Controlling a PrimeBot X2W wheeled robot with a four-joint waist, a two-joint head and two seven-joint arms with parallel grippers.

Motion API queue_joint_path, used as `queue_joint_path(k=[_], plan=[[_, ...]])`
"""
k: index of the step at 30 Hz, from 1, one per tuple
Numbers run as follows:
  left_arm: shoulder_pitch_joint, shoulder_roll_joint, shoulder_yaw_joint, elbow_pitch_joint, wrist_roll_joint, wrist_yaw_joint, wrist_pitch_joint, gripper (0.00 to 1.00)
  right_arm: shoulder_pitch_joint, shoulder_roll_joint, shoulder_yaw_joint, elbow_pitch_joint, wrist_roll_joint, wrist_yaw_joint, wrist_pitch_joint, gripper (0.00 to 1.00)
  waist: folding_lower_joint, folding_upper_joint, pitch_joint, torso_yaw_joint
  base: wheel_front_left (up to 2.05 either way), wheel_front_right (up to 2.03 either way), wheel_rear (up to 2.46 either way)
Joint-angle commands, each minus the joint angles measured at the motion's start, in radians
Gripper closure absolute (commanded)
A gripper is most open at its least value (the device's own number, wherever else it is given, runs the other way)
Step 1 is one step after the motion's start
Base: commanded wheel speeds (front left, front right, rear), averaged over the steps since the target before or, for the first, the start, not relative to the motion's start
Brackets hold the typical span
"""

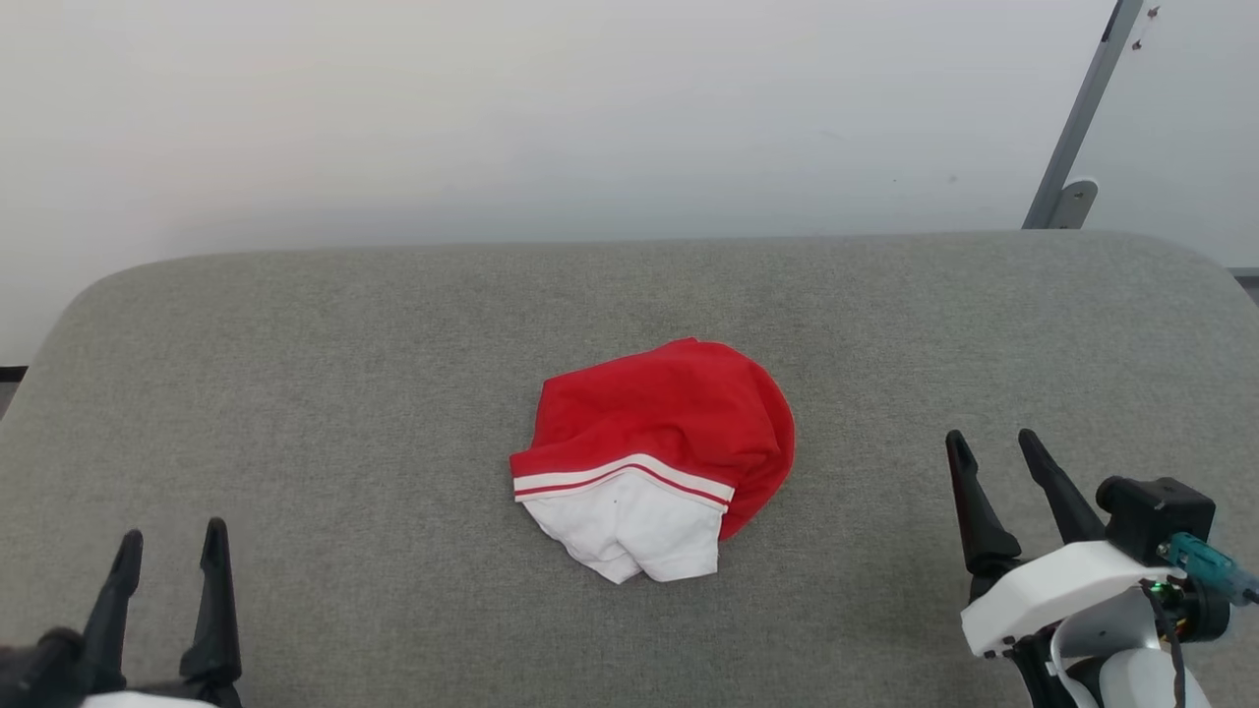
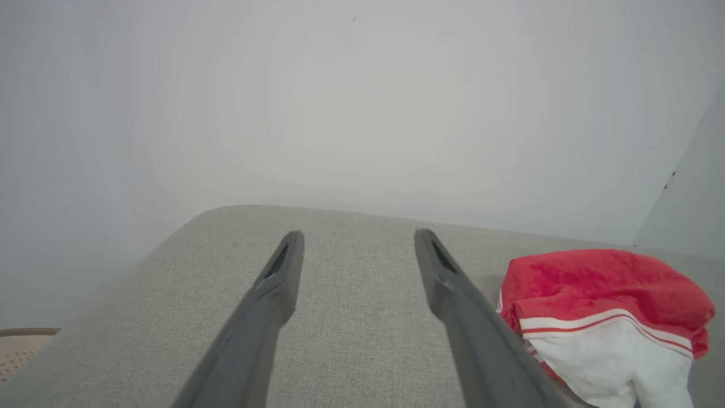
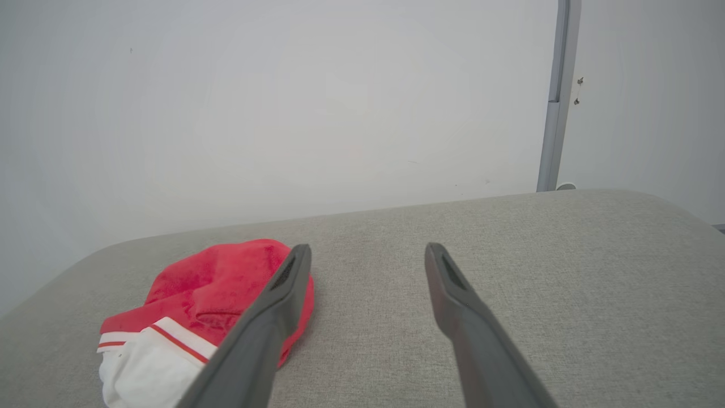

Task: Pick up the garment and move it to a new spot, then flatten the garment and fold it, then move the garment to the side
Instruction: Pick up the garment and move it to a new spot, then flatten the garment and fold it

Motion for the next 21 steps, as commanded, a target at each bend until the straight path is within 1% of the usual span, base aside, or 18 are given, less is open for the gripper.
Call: queue_joint_path(k=[1, 8, 11, 13, 14, 16, 21], plan=[[0.022, -0.023, 0.024, 0.003, 0.022, -0.022, -0.005, 0.00, 0.014, 0.005, -0.002, -0.003, -0.005, 0.000, -0.006, 0.00, 0.0000, 0.0000, -0.002, 0.001, 0.00, 0.00, 0.00], [0.049, -0.114, 0.092, 0.025, 0.082, -0.096, -0.005, 0.00, 0.030, 0.014, -0.008, -0.003, -0.001, 0.000, -0.009, 0.00, 0.0000, 0.0000, -0.009, 0.005, 0.00, 0.00, 0.00], [0.053, -0.141, 0.111, 0.040, 0.109, -0.123, -0.005, 0.00, 0.038, 0.017, -0.012, -0.004, -0.003, 0.000, -0.011, 0.00, 0.0000, 0.0000, -0.009, 0.007, 0.00, 0.00, 0.00], [0.052, -0.149, 0.116, 0.044, 0.117, -0.131, -0.005, 0.00, 0.039, 0.019, -0.013, -0.003, -0.004, 0.000, -0.013, 0.00, 0.0000, 0.0000, -0.009, 0.008, 0.00, 0.00, 0.00], [0.050, -0.163, 0.126, 0.053, 0.132, -0.145, -0.005, 0.00, 0.042, 0.021, -0.014, -0.001, -0.004, 0.000, -0.016, 0.00, 0.0000, 0.0000, -0.009, 0.008, 0.00, 0.00, 0.00], [0.045, -0.177, 0.135, 0.060, 0.142, -0.155, -0.005, 0.00, 0.046, 0.023, -0.015, 0.002, -0.004, 0.000, -0.016, 0.00, 0.0000, 0.0000, -0.009, 0.009, 0.00, 0.00, 0.00], [0.036, -0.199, 0.152, 0.072, 0.170, -0.181, -0.005, 0.00, 0.051, 0.026, -0.016, 0.003, -0.003, 0.000, -0.018, 0.00, 0.0000, 0.0000, -0.008, 0.009, 0.00, 0.00, 0.00]])
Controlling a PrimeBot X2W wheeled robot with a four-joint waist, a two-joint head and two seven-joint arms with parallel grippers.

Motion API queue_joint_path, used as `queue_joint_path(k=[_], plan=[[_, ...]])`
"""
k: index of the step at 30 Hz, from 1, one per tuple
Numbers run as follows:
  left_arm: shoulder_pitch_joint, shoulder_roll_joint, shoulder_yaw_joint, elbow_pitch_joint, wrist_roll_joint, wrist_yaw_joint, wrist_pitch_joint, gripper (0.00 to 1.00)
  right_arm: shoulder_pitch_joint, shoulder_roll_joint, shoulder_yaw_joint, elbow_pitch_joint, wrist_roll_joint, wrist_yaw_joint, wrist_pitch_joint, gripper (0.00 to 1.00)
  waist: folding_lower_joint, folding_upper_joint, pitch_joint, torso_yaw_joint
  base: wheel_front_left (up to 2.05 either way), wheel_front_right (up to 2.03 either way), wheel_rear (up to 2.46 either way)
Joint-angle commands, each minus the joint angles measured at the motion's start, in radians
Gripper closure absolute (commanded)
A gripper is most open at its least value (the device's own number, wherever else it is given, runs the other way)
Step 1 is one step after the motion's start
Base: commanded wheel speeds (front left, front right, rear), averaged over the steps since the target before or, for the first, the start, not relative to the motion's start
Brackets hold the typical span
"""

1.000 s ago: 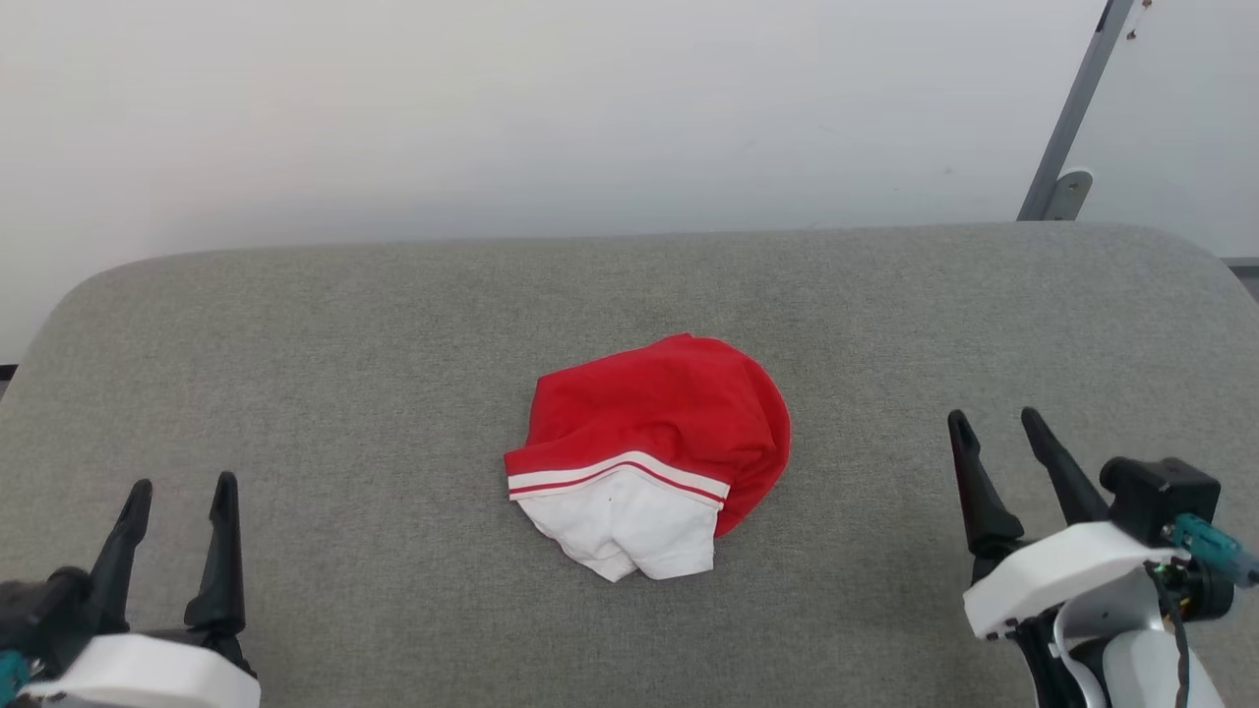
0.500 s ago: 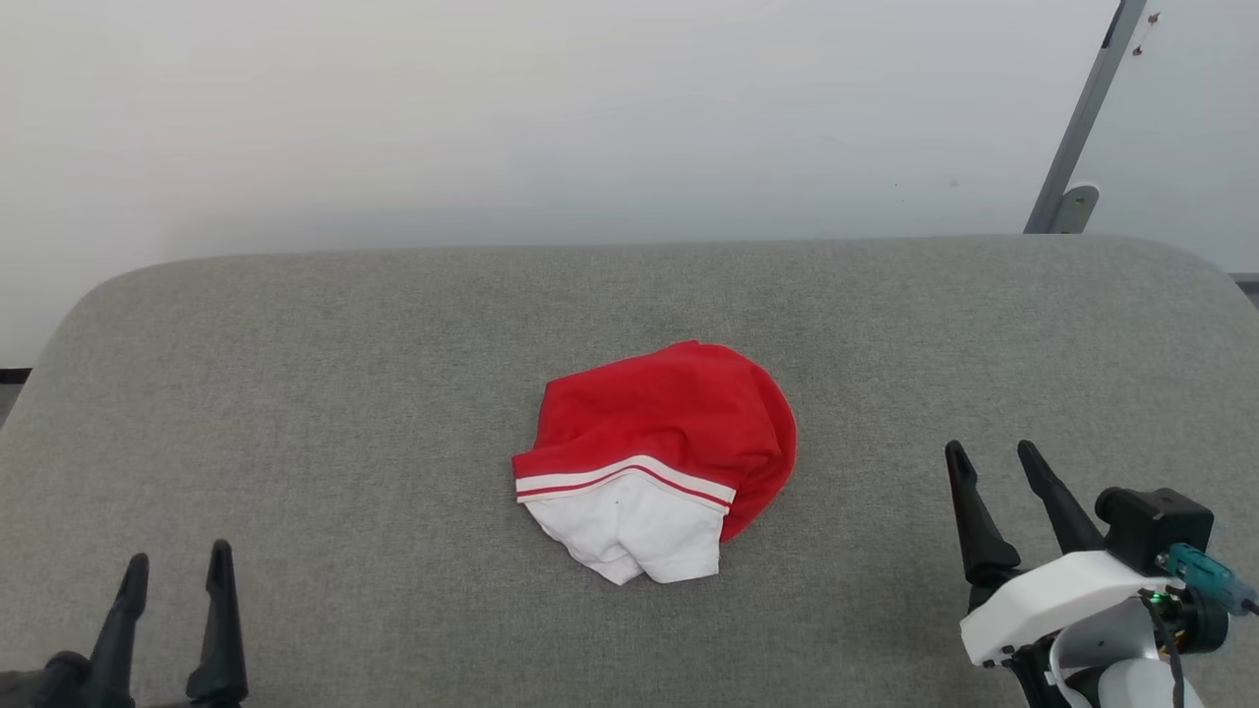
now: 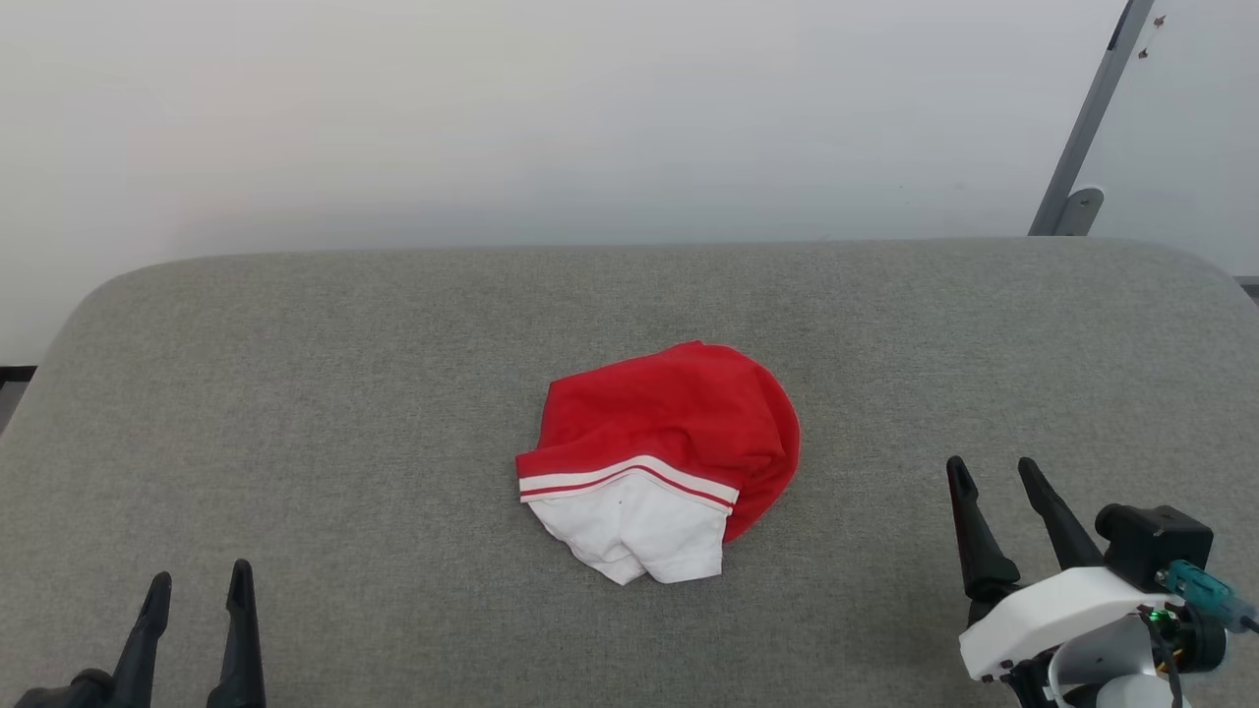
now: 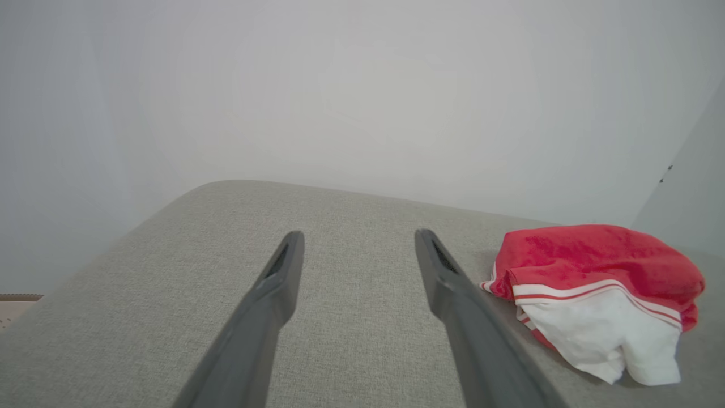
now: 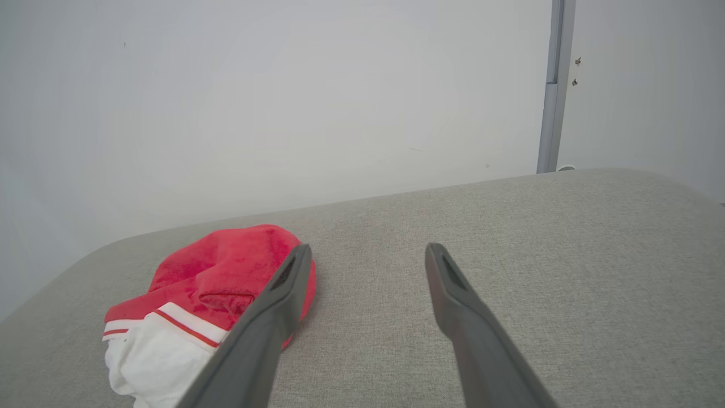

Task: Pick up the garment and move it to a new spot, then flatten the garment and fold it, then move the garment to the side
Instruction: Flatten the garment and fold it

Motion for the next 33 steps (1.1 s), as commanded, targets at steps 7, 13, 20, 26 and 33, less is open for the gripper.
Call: queue_joint_path(k=[7, 13, 20, 26, 33], plan=[[-0.015, -0.018, 0.026, 0.009, 0.028, -0.024, -0.005, 0.00, 0.011, 0.008, 0.001, 0.005, -0.001, 0.000, 0.006, 0.00, 0.0000, -0.0001, 0.003, 0.006, 0.00, 0.00, 0.00], [-0.022, -0.028, 0.024, 0.016, 0.035, -0.035, -0.005, 0.00, 0.000, 0.009, 0.069, 0.013, 0.006, 0.000, 0.052, 0.00, 0.0000, -0.0001, 0.007, 0.026, 0.00, 0.00, 0.00], [-0.027, -0.025, 0.010, 0.021, 0.040, -0.040, -0.005, 0.00, -0.032, 0.003, 0.199, 0.039, 0.028, 0.000, 0.148, 0.00, 0.0000, -0.0001, 0.018, 0.066, 0.00, 0.00, 0.00], [-0.043, -0.024, -0.007, 0.026, 0.036, -0.042, -0.005, 0.00, -0.061, -0.018, 0.280, 0.074, 0.048, 0.000, 0.265, 0.00, 0.0000, -0.0001, 0.040, 0.113, 0.00, 0.00, 0.00], [-0.080, -0.027, -0.038, 0.040, 0.026, -0.042, -0.005, 0.00, -0.109, -0.033, 0.308, 0.122, 0.012, 0.000, 0.391, 0.00, 0.0000, -0.0001, 0.086, 0.175, 0.00, 0.00, 0.00]])
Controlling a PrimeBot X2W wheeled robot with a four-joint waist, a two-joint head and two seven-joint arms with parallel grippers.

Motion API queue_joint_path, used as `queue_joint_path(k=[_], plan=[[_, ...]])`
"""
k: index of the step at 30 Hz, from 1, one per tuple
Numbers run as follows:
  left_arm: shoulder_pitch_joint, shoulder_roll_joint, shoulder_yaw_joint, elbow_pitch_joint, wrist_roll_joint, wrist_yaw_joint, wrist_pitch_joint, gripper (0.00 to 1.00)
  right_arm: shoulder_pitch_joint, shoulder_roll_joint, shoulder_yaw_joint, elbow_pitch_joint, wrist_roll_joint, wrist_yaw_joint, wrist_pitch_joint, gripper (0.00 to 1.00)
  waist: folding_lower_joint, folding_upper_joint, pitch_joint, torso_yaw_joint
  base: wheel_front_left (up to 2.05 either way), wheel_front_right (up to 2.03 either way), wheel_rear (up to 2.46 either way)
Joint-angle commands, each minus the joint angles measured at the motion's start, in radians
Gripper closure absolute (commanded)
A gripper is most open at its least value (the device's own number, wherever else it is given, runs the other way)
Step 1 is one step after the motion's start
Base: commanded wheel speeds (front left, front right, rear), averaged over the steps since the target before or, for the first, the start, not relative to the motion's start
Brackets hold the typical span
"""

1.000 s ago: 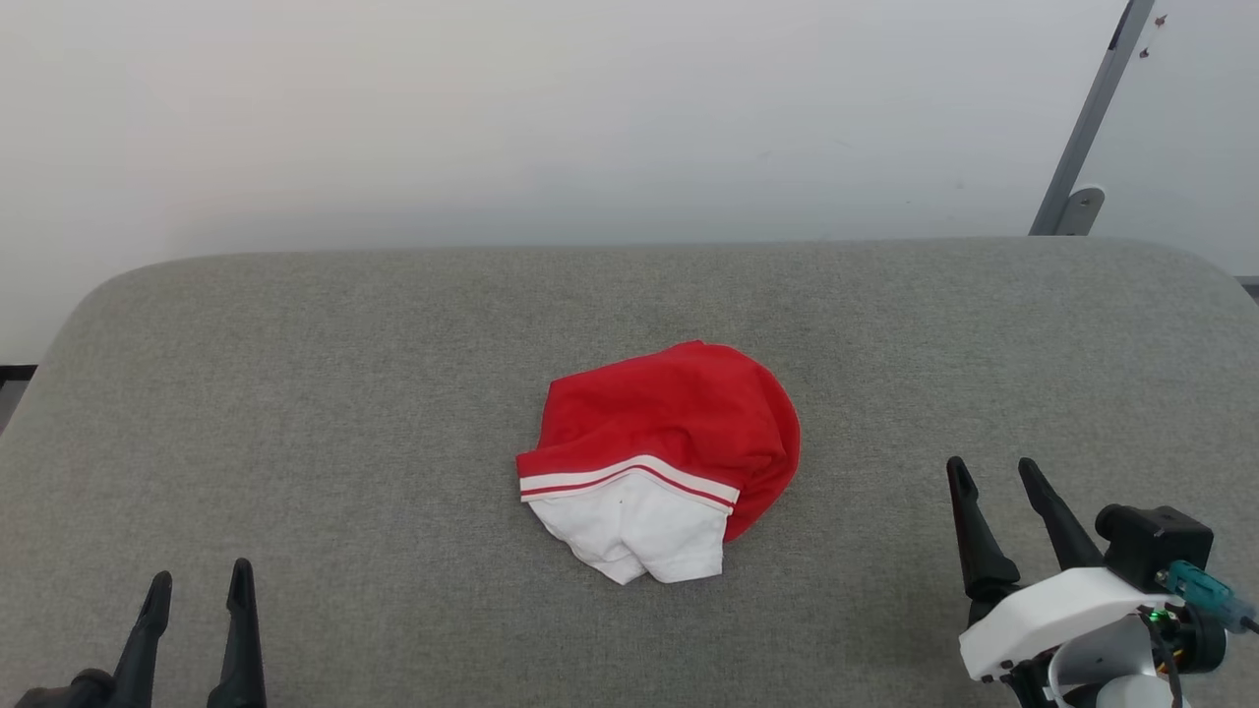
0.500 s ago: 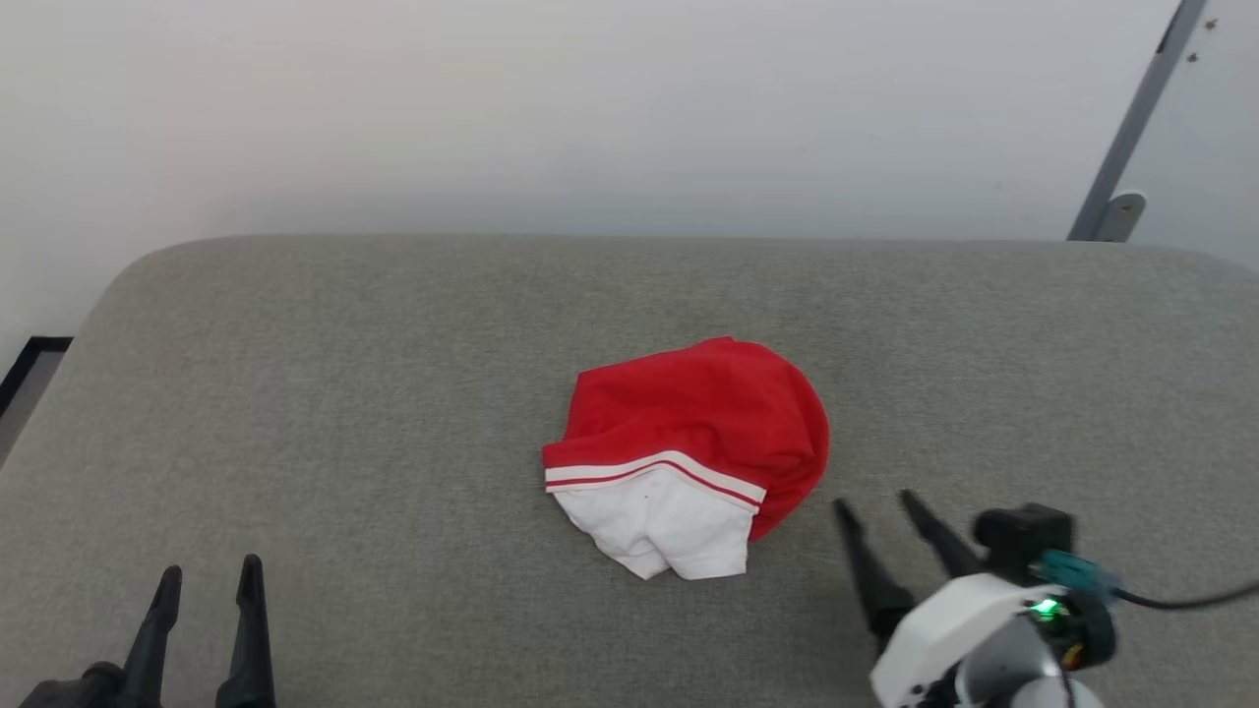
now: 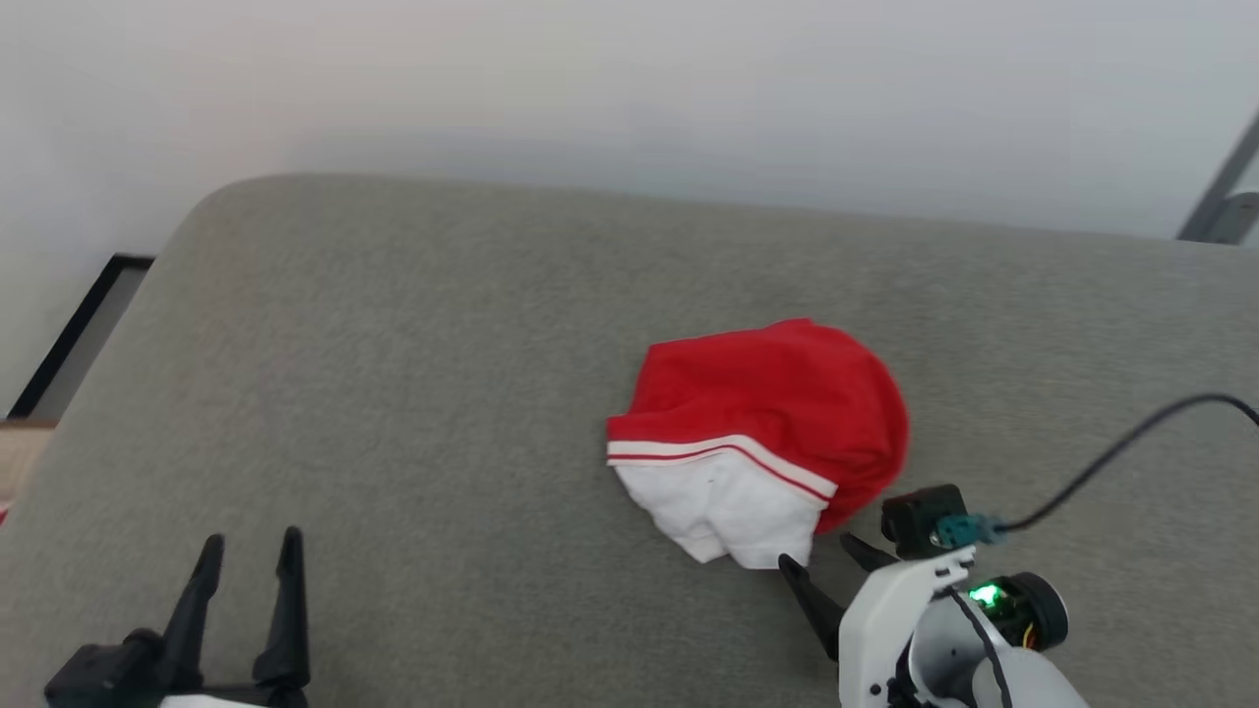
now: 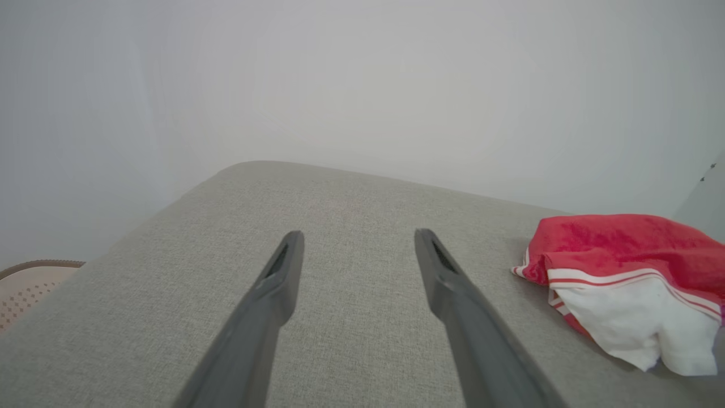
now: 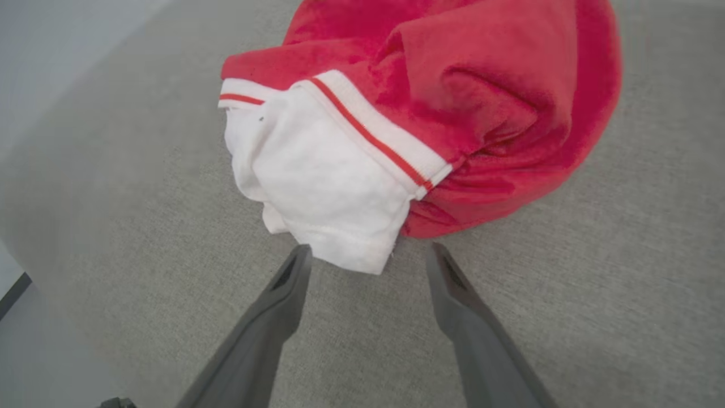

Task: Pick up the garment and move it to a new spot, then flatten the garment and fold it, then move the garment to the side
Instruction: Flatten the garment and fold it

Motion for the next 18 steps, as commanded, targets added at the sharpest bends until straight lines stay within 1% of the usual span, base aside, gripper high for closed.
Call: queue_joint_path(k=[1, 12, 13, 14, 15, 18], plan=[[-0.017, 0.000, -0.008, 0.004, -0.009, -0.002, -0.005, 0.00, -0.016, 0.003, 0.001, 0.009, -0.006, 0.000, 0.020, 0.00, 0.0000, -0.0001, 0.023, 0.029, 0.00, 0.00, 0.00], [-0.061, 0.000, -0.036, 0.013, -0.028, -0.003, -0.005, 0.00, -0.095, 0.017, -0.018, 0.090, -0.079, 0.000, 0.097, 0.00, 0.0000, -0.0001, 0.068, 0.093, 0.00, 0.00, 0.00], [-0.063, -0.001, -0.036, 0.014, -0.029, -0.003, -0.005, 0.00, -0.102, 0.019, -0.025, 0.099, -0.088, 0.000, 0.097, 0.24, 0.0000, -0.0001, 0.070, 0.095, 0.00, 0.00, 0.00], [-0.065, -0.002, -0.037, 0.015, -0.030, -0.003, -0.005, 0.00, -0.107, 0.022, -0.027, 0.108, -0.096, 0.000, 0.102, 0.59, 0.0000, -0.0001, 0.072, 0.097, 0.00, 0.00, 0.00], [-0.067, -0.003, -0.035, 0.015, -0.032, -0.003, -0.005, 0.00, -0.112, 0.025, -0.029, 0.113, -0.101, 0.000, 0.100, 1.00, 0.0000, -0.0001, 0.075, 0.099, 0.00, 0.00, 0.00], [-0.069, -0.005, -0.029, 0.015, -0.033, -0.003, -0.005, 0.00, -0.124, 0.032, -0.037, 0.126, -0.112, 0.000, 0.088, 1.00, 0.0000, -0.0001, 0.079, 0.097, 0.00, 0.00, 0.00]])
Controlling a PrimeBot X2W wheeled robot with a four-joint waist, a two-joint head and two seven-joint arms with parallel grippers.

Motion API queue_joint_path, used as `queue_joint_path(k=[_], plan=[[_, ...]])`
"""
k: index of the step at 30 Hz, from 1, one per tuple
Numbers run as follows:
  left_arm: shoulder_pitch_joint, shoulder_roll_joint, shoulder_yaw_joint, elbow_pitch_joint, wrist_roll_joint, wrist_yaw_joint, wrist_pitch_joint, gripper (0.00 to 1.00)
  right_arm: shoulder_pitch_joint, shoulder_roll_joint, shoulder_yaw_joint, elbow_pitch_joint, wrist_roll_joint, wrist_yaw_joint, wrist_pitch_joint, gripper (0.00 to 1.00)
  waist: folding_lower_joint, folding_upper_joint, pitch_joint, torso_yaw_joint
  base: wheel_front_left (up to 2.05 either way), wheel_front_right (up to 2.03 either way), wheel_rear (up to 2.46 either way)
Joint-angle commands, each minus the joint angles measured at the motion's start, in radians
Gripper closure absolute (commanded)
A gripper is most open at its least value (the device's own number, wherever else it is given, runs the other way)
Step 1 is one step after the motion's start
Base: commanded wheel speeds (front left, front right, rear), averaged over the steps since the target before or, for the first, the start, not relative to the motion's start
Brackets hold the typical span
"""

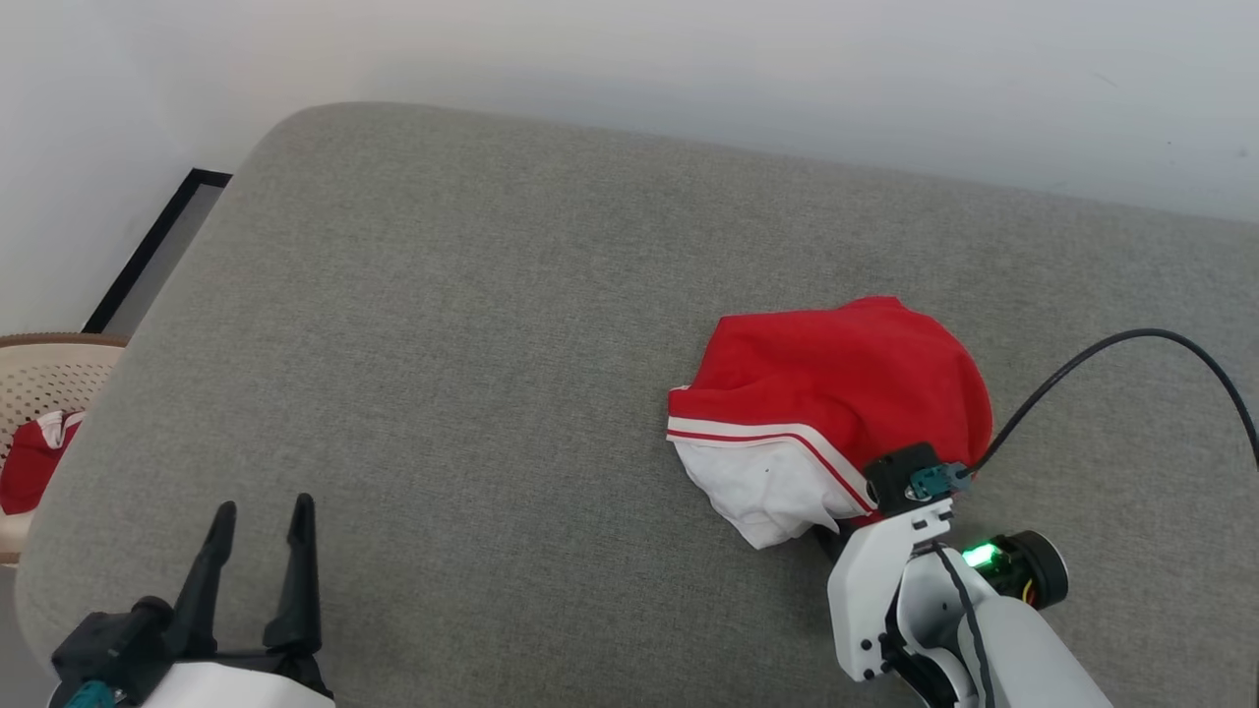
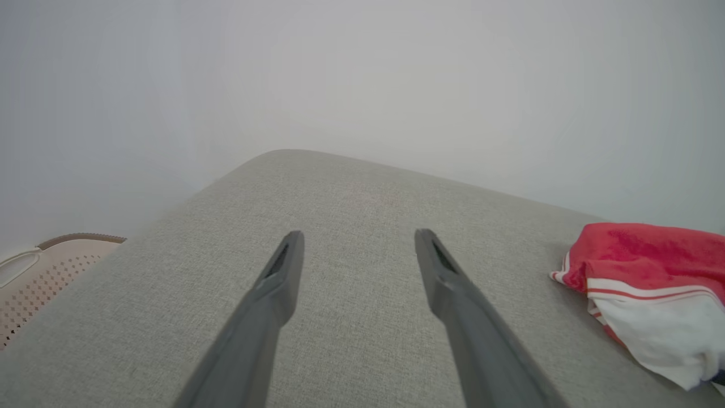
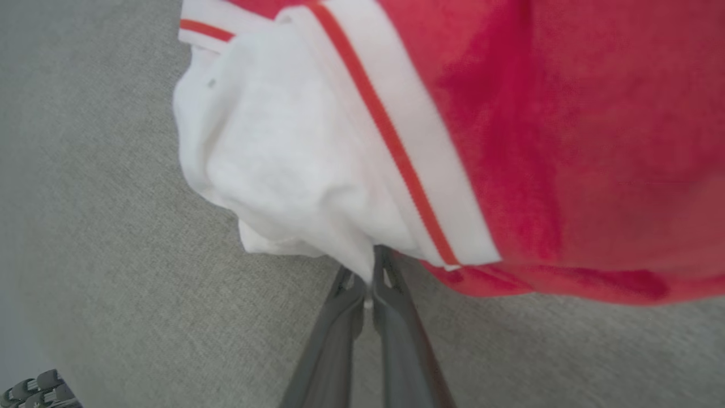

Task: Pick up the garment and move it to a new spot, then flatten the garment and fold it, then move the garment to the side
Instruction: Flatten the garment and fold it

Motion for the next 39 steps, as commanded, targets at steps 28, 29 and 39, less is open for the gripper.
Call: queue_joint_path(k=[28, 29, 39], plan=[[-0.011, 0.012, 0.039, -0.028, -0.007, -0.003, -0.005, 0.00, 0.044, -0.152, -0.382, -0.369, -0.025, 0.000, 0.291, 1.00, 0.0000, 0.0000, 0.017, -0.147, 0.00, 0.00, 0.00], [-0.011, 0.012, 0.039, -0.028, -0.007, -0.003, -0.005, 0.00, 0.044, -0.152, -0.382, -0.369, -0.025, 0.000, 0.291, 1.00, 0.0000, 0.0000, 0.017, -0.147, 0.00, 0.00, 0.00], [-0.054, 0.034, -0.005, -0.007, -0.019, -0.003, -0.005, 0.00, -0.044, -0.157, -0.420, -0.062, -0.038, 0.000, 0.234, 1.00, 0.0000, 0.0000, 0.045, -0.127, 0.00, 0.00, 0.00]])
